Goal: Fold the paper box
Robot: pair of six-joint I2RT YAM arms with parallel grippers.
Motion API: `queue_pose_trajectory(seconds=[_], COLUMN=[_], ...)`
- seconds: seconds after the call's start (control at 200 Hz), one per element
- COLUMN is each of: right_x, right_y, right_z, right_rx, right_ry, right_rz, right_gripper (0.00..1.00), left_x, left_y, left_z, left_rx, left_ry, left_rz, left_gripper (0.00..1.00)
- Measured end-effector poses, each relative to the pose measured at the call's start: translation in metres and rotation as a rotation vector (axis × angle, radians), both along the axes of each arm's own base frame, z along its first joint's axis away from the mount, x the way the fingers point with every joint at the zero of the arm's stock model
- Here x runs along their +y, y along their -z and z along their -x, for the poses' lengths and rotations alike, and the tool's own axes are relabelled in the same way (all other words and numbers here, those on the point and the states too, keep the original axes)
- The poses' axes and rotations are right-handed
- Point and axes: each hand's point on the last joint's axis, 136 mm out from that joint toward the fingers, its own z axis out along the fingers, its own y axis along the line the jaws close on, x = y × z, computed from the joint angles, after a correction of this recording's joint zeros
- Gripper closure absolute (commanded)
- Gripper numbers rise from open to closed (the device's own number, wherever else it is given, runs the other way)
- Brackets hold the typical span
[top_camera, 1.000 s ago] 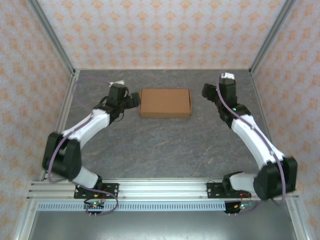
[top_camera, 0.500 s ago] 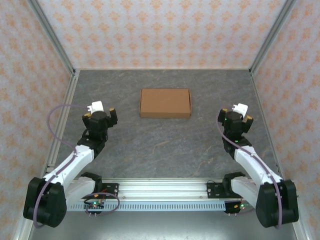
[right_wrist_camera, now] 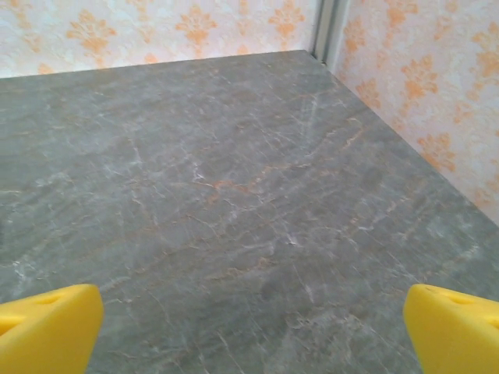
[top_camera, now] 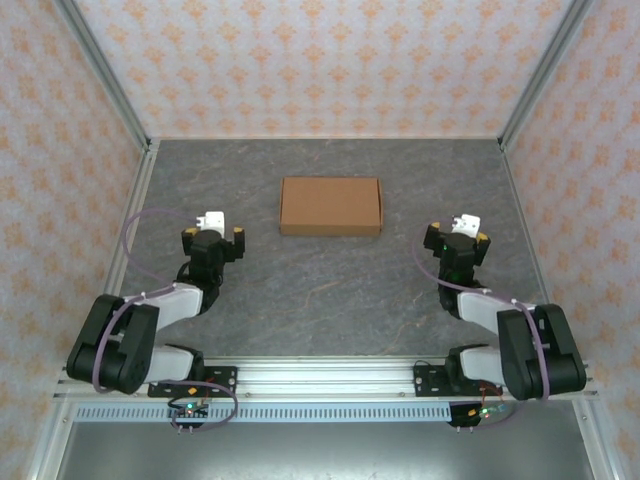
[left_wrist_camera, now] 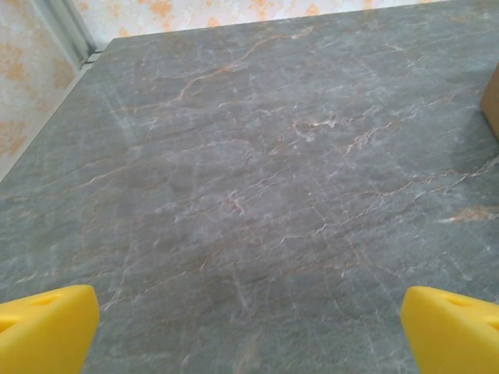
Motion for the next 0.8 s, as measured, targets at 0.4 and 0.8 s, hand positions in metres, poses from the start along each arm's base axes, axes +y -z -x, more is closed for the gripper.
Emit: queue_pose_trajectory(seconds=[0.4,0.8], right_x=[0.009,-0.001], right_y=[0.037,0.027], right_z=[-0.03,-0.042], right_rx=[0.082,0.062], right_ry=[-0.09,-0.067], right_rz=[-0.062,-0.105], right_gripper=[0.01,0.01], left_x=[0.02,0.019], left_y=[0.015,0.01], left_z=[-0.024,-0.028], left_rx=[0.007,-0.009], left_ry=[-0.015,-0.009], left_rz=[0.056,0.082], left_gripper=[0.0,0.0])
